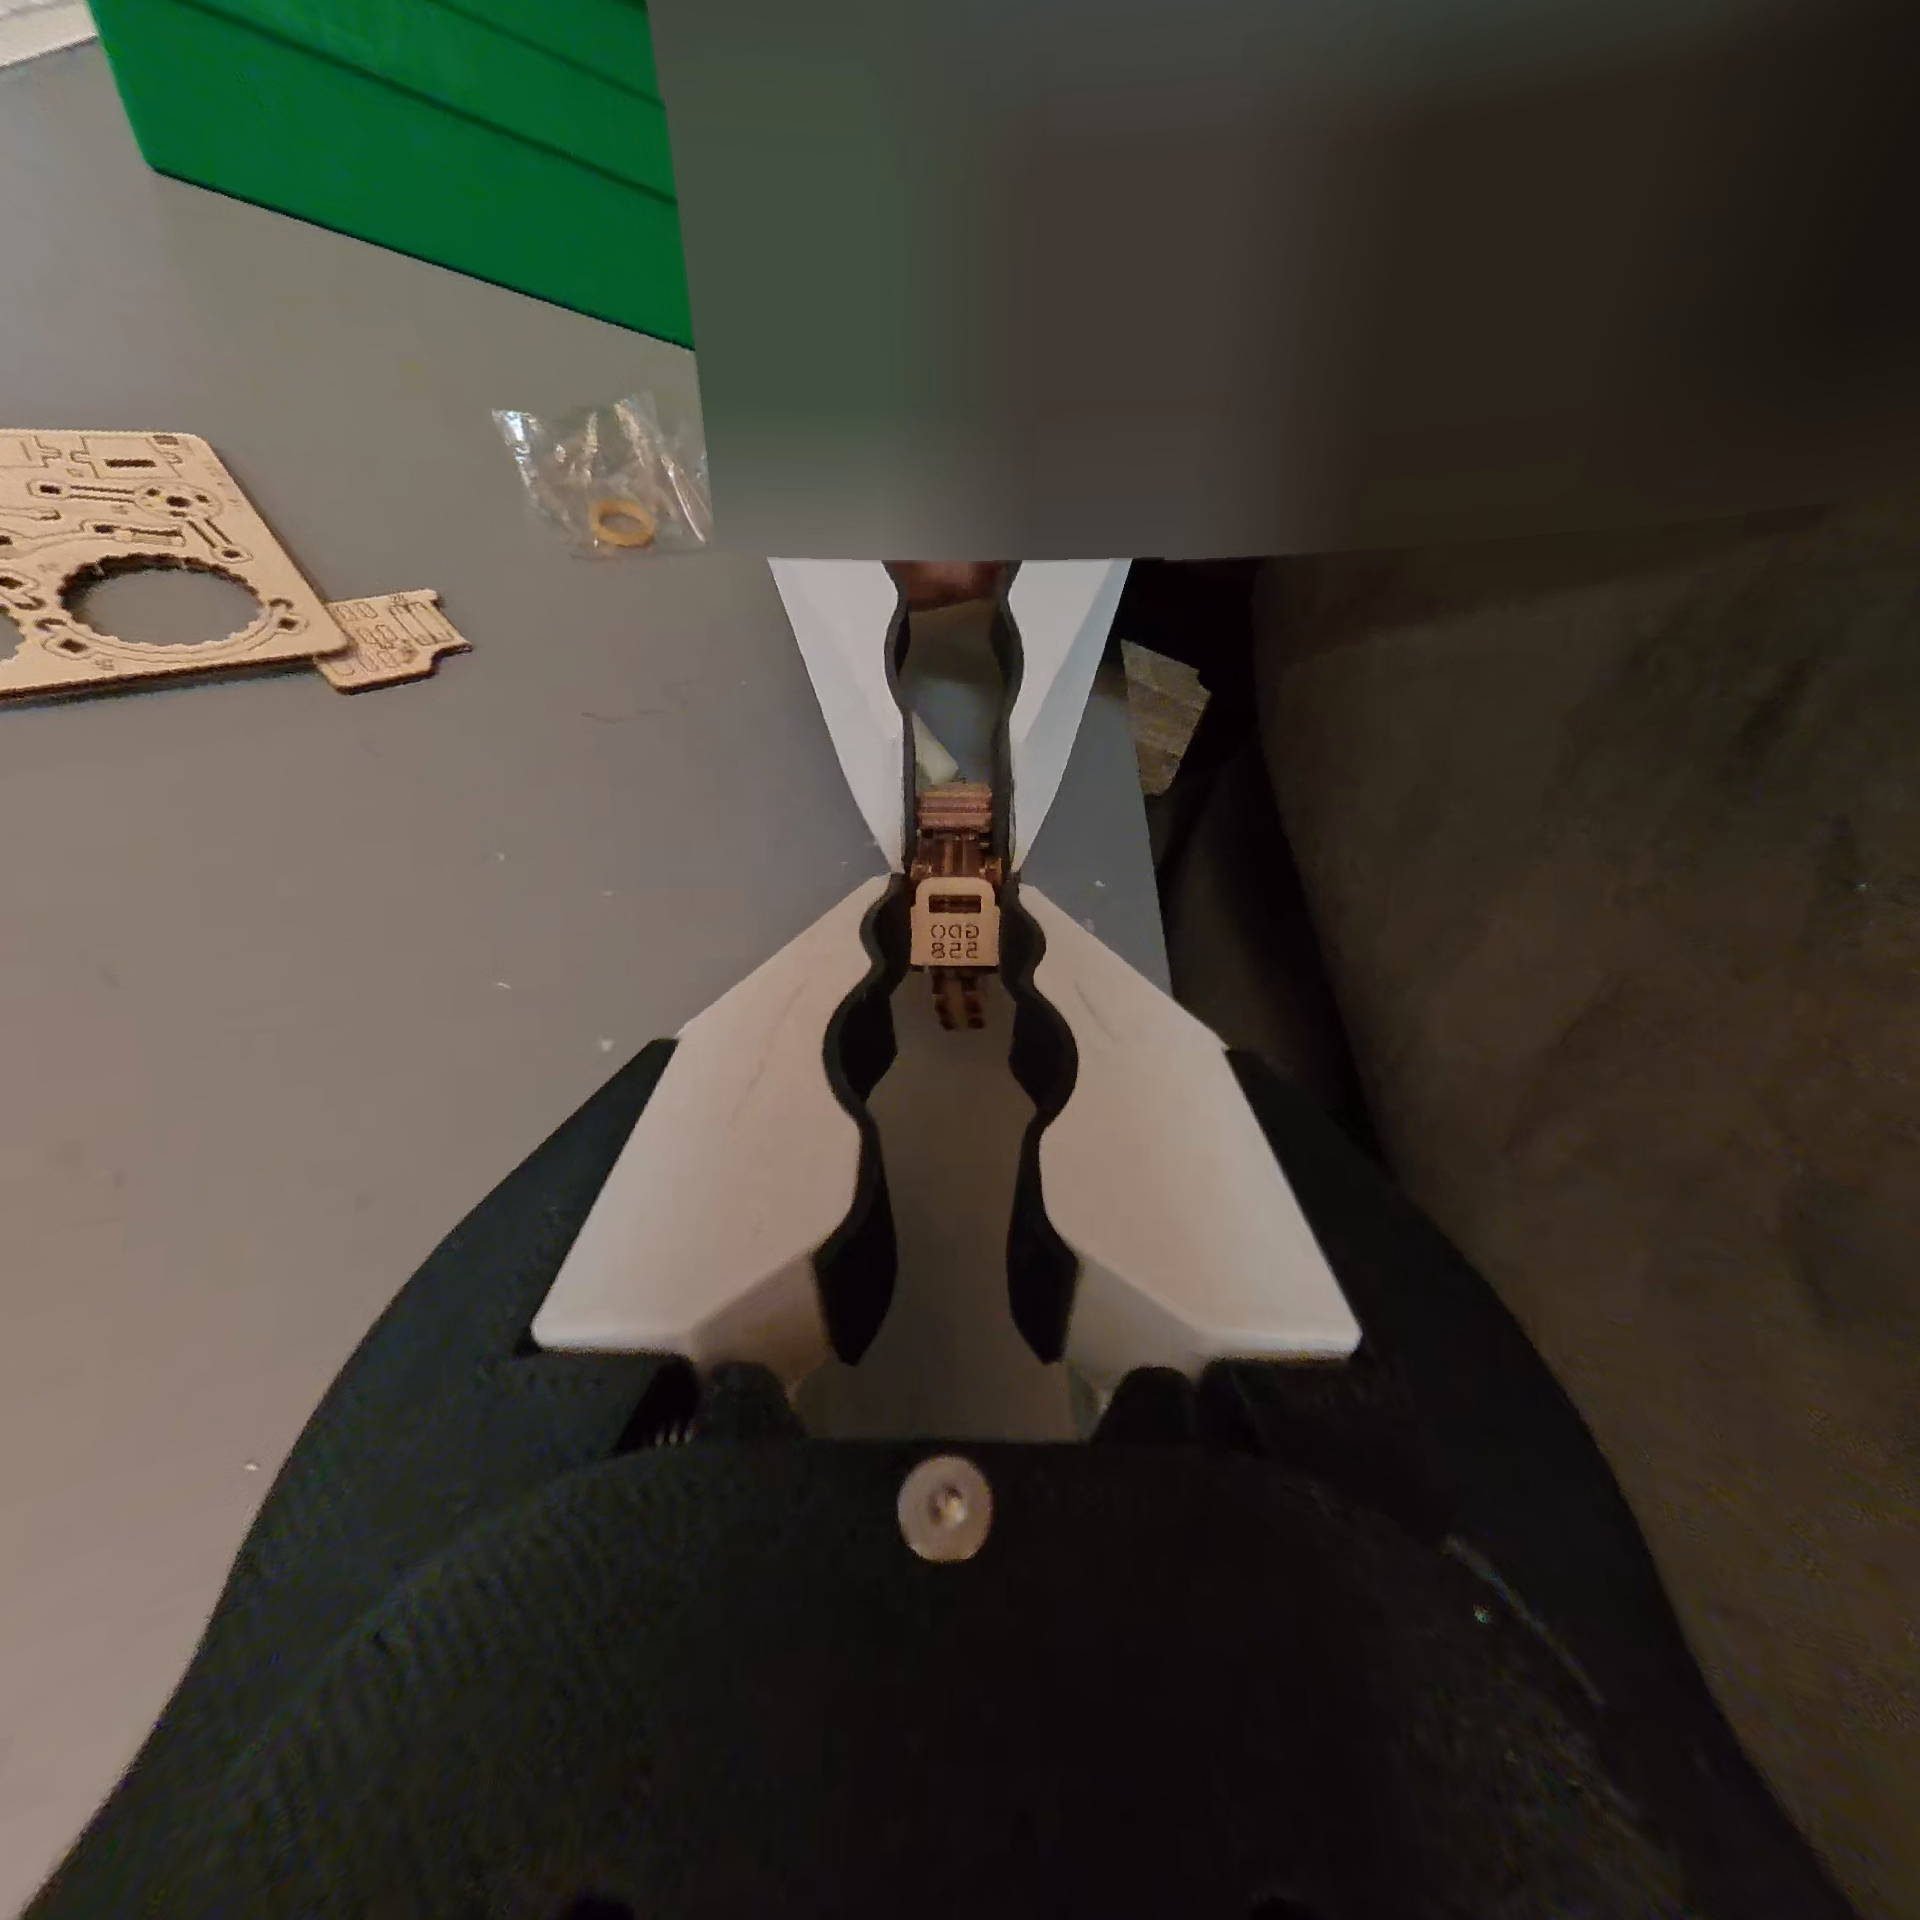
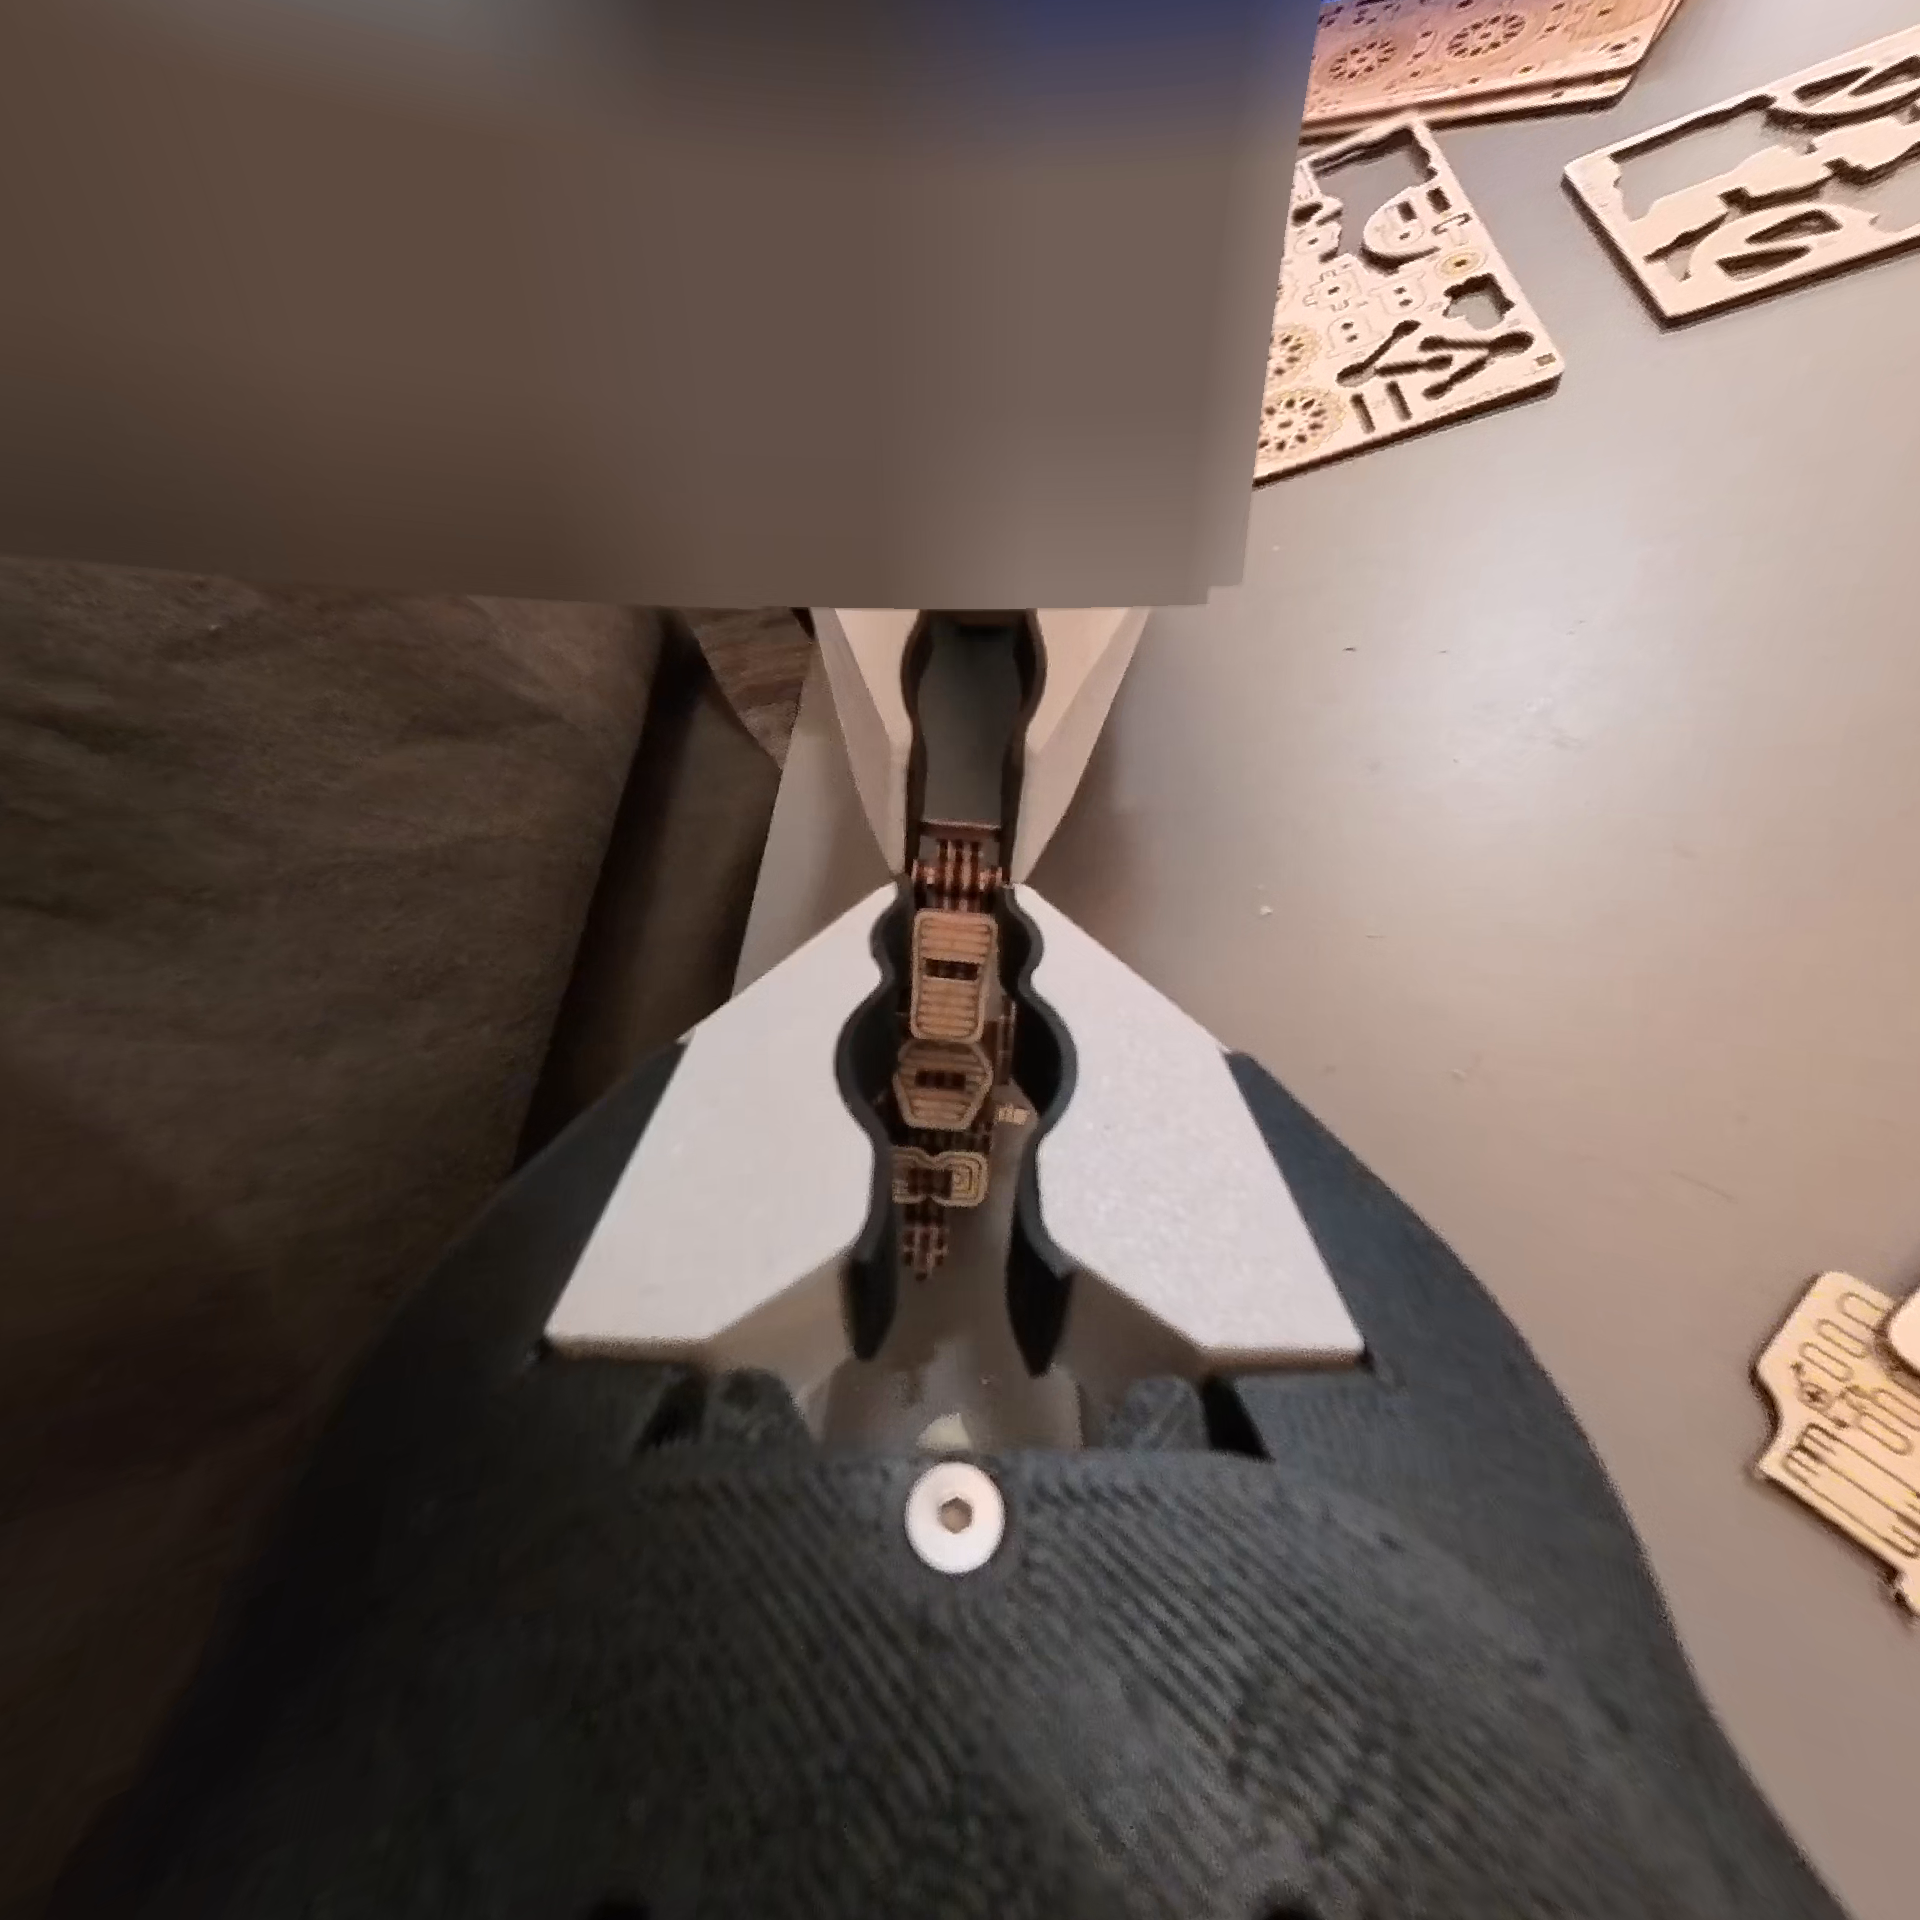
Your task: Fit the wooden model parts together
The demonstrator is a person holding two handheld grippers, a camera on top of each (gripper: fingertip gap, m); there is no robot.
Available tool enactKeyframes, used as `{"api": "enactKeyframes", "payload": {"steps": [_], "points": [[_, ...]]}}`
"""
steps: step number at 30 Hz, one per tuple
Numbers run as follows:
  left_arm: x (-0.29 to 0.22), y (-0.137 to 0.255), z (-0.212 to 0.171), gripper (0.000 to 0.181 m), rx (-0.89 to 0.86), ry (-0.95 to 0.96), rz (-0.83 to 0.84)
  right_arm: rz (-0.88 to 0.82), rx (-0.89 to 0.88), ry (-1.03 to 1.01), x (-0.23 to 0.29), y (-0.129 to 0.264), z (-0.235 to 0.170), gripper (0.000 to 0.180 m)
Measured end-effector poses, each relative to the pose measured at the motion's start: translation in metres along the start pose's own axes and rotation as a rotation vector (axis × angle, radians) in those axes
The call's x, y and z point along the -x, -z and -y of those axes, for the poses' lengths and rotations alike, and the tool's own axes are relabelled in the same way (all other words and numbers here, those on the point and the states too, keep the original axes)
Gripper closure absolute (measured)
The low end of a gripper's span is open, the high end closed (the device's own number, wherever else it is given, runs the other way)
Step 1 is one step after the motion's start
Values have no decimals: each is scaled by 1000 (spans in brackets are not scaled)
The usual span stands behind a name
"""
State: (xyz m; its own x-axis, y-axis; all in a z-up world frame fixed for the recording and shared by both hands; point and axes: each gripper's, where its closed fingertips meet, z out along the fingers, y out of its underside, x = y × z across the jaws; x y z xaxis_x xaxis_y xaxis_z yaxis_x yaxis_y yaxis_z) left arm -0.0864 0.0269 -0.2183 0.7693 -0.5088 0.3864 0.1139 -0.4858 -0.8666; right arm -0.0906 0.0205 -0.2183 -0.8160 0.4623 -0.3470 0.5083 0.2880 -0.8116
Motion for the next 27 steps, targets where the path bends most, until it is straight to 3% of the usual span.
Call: {"api": "enactKeyframes", "payload": {"steps": [7, 22, 27], "points": [[-1, 0, -1, 165, 17, -16, 12, -49, 83, 45, 0, -1, 0, 165], [-5, -3, -7, 166, 67, -38, 37, 53, 437, 155, 5, -3, -7, 166], [-4, -2, -9, 166, 69, -37, 41, 49, 483, 186, 4, -4, -8, 166]]}}
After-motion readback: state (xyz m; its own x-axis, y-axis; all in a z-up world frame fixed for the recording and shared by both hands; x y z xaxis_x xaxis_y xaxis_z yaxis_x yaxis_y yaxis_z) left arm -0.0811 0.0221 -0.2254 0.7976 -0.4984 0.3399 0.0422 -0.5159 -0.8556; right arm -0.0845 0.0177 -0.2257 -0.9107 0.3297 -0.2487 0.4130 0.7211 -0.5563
